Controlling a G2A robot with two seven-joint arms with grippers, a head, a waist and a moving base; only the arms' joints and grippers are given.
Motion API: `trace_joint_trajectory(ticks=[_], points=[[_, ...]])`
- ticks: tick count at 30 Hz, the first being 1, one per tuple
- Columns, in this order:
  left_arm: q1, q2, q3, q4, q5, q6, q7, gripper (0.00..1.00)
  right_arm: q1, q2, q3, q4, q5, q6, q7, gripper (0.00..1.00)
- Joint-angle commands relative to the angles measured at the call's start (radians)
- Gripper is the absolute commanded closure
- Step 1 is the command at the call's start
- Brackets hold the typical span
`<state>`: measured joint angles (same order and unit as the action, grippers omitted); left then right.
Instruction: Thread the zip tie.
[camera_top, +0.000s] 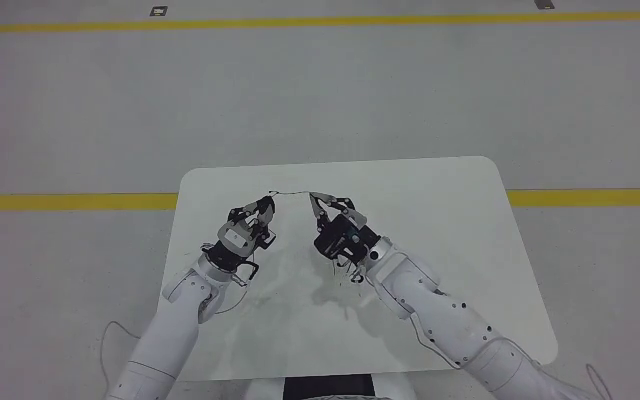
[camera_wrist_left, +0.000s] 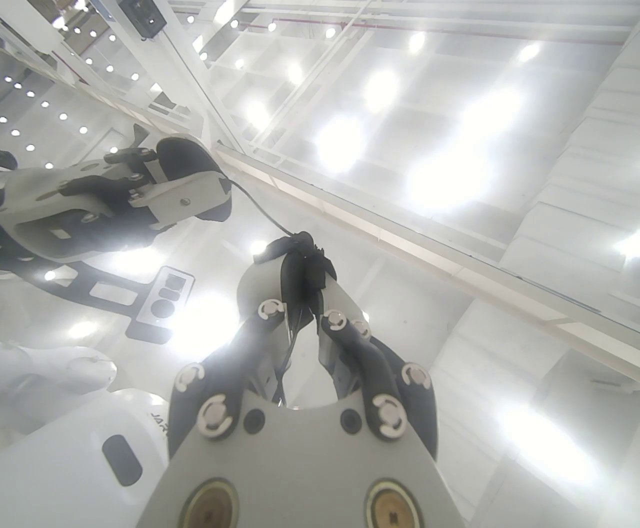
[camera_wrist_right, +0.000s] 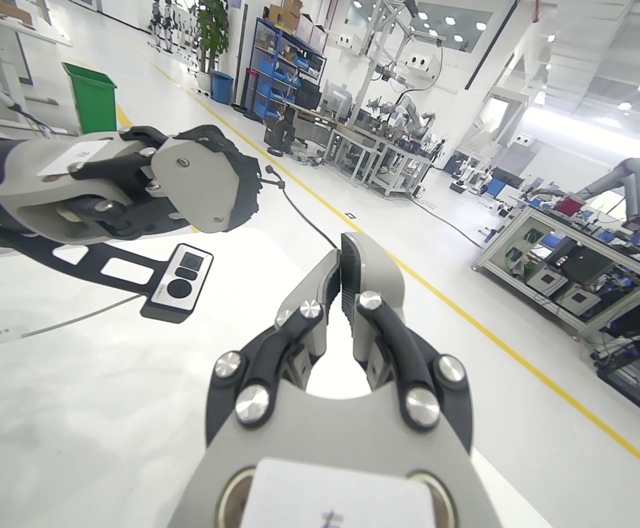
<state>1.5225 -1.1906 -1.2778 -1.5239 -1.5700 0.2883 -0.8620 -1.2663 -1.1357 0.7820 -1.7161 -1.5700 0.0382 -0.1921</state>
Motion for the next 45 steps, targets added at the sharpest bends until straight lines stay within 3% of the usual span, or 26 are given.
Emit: trace_joint_trajectory(ticks=[1,20,21,22,23,34,45], points=[[0.000,0.000,0.000,0.000,0.000,0.000,0.000,1.00,-0.001,0.004,0.003,-0.004,0.000,-0.001,0.001,1.00],[0.000,0.000,0.000,0.000,0.000,0.000,0.000,1.00,-0.017,0.039,0.028,-0.028,0.000,0.013,0.021,1.00],[0.000,0.000,0.000,0.000,0.000,0.000,0.000,1.00,-0.019,0.039,0.030,-0.028,0.000,0.016,0.022,0.89],[0.000,0.000,0.000,0.000,0.000,0.000,0.000,1.00,-0.024,0.039,0.034,-0.030,0.000,0.028,0.026,0.62],[0.000,0.000,0.000,0.000,0.000,0.000,0.000,1.00,-0.029,0.039,0.037,-0.032,0.000,0.034,0.029,0.00],[0.000,0.000,0.000,0.000,0.000,0.000,0.000,1.00,-0.089,0.054,0.112,-0.060,0.004,0.055,0.037,0.00],[0.000,0.000,0.000,0.000,0.000,0.000,0.000,1.00,-0.092,0.054,0.115,-0.062,0.005,0.051,0.037,0.00]])
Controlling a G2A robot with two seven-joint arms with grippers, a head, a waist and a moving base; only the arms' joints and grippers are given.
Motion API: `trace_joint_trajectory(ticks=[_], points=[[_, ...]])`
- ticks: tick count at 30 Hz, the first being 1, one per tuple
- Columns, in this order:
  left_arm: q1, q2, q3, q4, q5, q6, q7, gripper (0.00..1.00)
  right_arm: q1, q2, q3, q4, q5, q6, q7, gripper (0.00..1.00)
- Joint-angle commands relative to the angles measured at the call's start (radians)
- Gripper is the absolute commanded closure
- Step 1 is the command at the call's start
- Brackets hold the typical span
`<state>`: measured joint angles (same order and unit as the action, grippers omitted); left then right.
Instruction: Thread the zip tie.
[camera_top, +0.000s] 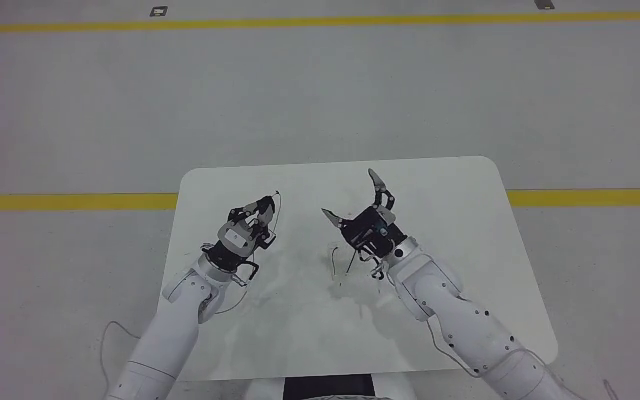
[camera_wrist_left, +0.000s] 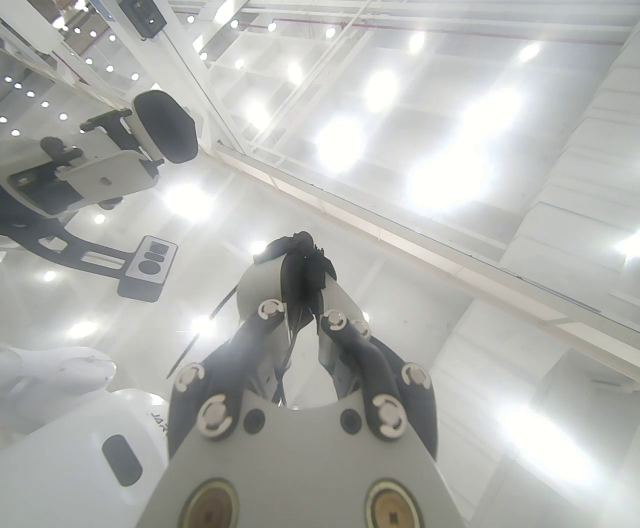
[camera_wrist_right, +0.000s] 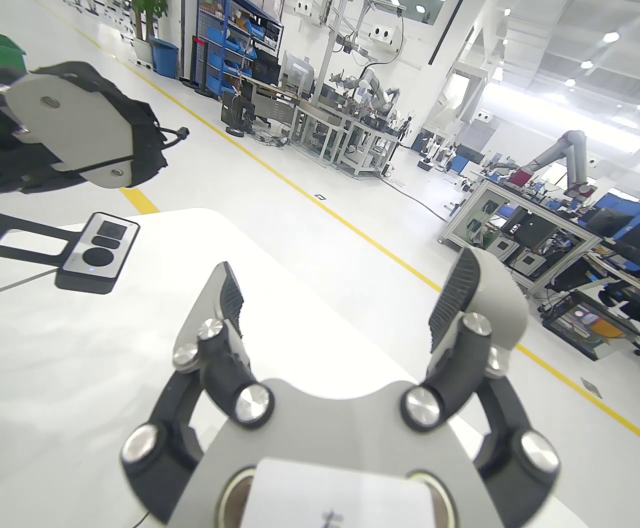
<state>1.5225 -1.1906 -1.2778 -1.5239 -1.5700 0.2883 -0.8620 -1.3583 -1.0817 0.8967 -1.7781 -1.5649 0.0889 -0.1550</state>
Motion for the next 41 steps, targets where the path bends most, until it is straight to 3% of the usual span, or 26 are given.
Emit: trace_joint_trajectory(ticks=[1,5,16,23,41], points=[[0.000,0.000,0.000,0.000,0.000,0.000,0.000,1.00,0.000,0.000,0.000,0.000,0.000,0.000,0.000,0.00],[-0.001,0.001,0.001,-0.016,0.019,0.002,0.014,1.00,-0.002,0.000,0.011,0.003,-0.005,0.000,0.002,0.00],[0.003,0.018,-0.043,-0.063,0.081,0.052,-0.043,1.00,-0.047,0.003,0.127,-0.025,0.049,-0.010,-0.012,0.00],[0.022,0.039,-0.071,-0.184,0.127,0.052,-0.051,1.00,-0.070,-0.004,0.171,-0.026,0.100,0.012,-0.021,0.00],[0.023,0.040,-0.073,-0.187,0.129,0.052,-0.051,1.00,-0.070,-0.004,0.171,-0.026,0.100,0.012,-0.021,0.00]])
